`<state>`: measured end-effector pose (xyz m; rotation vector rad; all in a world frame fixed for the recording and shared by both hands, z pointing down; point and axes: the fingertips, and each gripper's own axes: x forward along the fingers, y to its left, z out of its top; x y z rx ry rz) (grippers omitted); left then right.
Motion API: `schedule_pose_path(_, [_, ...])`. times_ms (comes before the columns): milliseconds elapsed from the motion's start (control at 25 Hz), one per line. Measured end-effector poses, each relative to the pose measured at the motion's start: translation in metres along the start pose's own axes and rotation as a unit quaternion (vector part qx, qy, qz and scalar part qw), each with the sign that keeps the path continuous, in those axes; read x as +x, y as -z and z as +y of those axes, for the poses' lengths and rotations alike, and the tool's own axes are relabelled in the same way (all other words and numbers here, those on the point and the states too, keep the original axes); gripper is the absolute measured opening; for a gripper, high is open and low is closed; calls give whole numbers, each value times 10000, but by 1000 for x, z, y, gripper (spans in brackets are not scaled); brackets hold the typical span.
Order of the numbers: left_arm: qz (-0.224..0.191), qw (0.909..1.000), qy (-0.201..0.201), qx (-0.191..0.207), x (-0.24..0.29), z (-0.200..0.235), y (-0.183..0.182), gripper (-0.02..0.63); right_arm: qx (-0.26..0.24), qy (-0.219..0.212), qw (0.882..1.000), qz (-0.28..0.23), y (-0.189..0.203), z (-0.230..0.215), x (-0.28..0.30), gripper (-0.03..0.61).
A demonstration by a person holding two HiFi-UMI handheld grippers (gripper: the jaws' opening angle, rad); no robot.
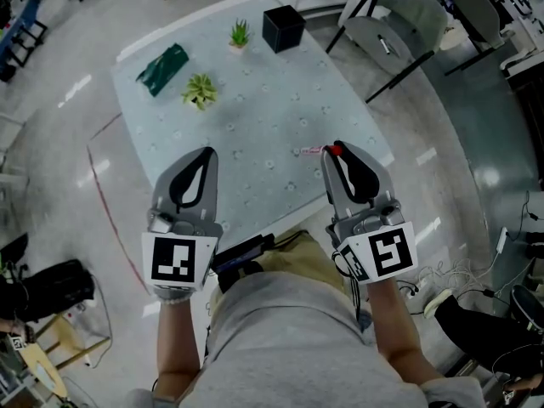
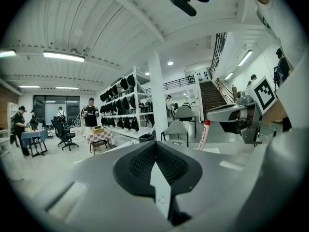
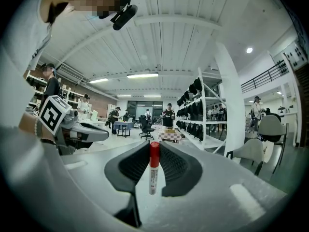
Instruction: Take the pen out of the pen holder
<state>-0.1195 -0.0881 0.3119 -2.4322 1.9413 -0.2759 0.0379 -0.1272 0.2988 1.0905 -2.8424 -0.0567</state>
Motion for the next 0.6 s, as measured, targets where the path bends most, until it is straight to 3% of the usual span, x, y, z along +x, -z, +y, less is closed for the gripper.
schedule_pose_path(600, [-18,10000,6,56,1,2,4,3,-2,-9,10000,18,5,2,2,61])
